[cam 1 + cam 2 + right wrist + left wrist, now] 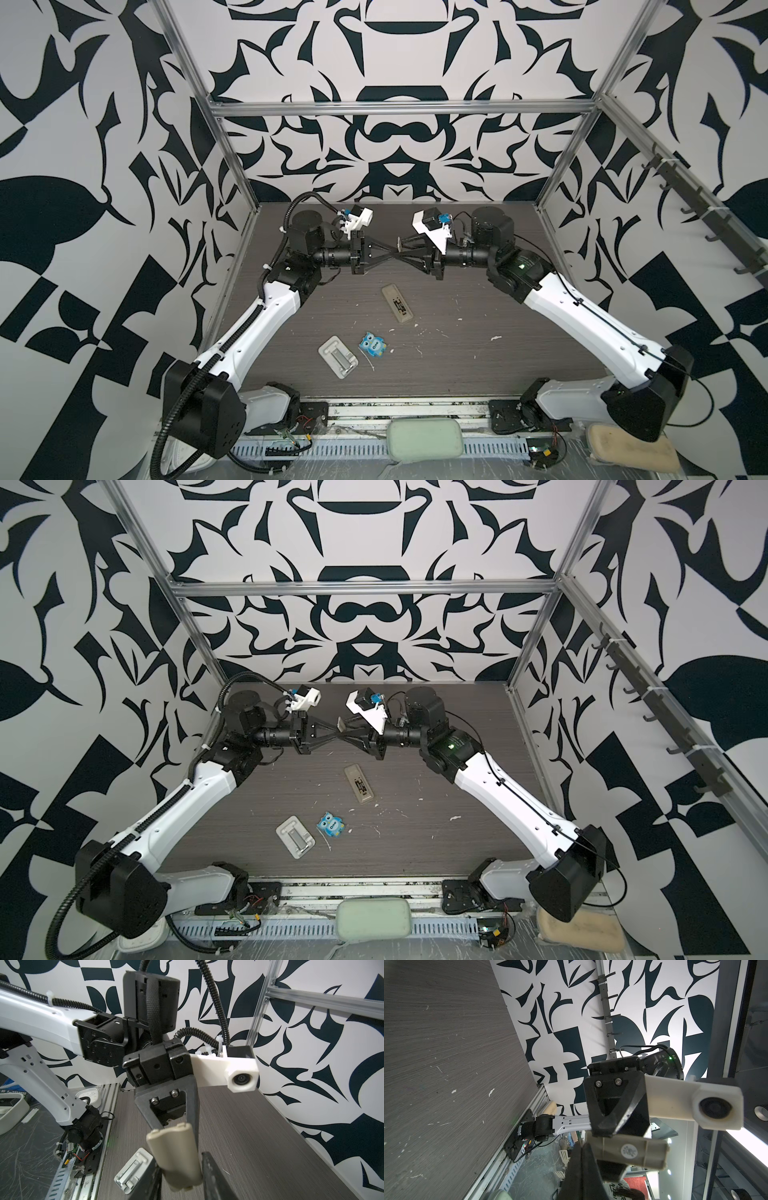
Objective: Load the batteries into the remote control
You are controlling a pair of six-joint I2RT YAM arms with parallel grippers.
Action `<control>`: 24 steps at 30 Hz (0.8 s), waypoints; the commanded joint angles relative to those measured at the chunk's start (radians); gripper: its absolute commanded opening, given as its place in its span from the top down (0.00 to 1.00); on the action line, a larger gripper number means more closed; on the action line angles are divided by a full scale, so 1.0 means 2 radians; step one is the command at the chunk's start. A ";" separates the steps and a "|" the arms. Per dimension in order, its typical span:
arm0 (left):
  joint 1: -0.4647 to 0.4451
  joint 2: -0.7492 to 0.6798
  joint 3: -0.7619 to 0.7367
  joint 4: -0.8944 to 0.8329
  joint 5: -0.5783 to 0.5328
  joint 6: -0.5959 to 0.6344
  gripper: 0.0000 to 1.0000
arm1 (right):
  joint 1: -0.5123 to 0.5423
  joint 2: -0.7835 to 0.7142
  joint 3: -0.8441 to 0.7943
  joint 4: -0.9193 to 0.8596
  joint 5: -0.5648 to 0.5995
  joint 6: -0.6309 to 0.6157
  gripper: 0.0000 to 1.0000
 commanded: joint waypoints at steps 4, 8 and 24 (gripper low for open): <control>-0.001 0.003 0.002 0.013 0.002 -0.005 1.00 | 0.001 -0.014 0.004 0.023 0.001 -0.004 0.71; -0.001 0.003 0.004 0.013 0.001 -0.006 1.00 | 0.001 -0.013 0.004 0.022 0.003 -0.007 0.74; -0.001 0.023 0.010 0.015 0.007 -0.006 1.00 | 0.001 -0.015 0.002 0.017 0.009 -0.018 0.56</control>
